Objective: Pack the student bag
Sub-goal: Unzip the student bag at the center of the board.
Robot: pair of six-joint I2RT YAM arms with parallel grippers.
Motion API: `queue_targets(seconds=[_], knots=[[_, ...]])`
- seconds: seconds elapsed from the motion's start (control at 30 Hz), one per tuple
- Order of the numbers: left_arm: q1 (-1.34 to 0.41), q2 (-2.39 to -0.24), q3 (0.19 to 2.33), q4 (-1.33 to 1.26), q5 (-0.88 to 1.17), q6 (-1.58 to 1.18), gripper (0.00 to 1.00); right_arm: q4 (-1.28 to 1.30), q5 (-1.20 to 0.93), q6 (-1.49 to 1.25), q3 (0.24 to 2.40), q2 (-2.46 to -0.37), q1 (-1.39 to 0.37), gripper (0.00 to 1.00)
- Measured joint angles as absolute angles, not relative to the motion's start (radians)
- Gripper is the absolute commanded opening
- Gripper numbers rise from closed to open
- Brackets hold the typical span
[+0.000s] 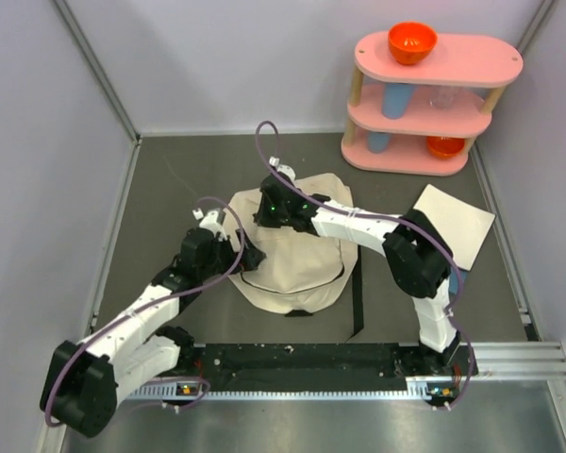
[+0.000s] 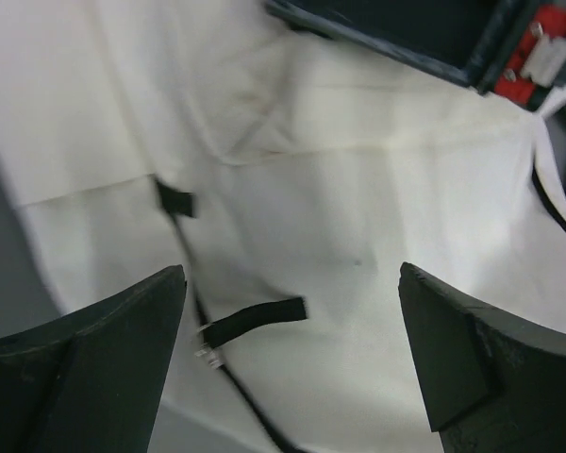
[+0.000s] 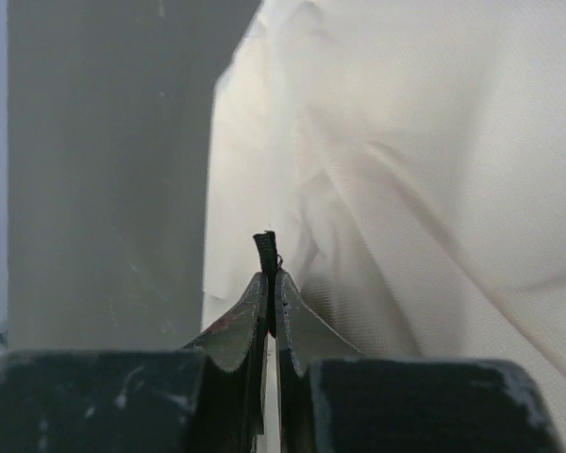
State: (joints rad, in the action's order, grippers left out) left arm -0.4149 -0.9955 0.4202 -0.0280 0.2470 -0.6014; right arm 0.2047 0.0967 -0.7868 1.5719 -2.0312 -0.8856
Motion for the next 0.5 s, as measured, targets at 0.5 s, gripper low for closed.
queue_targets(seconds=[0.5], knots=[[-0.273, -1.071, 0.406, 0.082, 0.044, -0.619, 0.99, 0.190, 0.110, -0.770, 1.419, -1.907, -0.807, 0.00]])
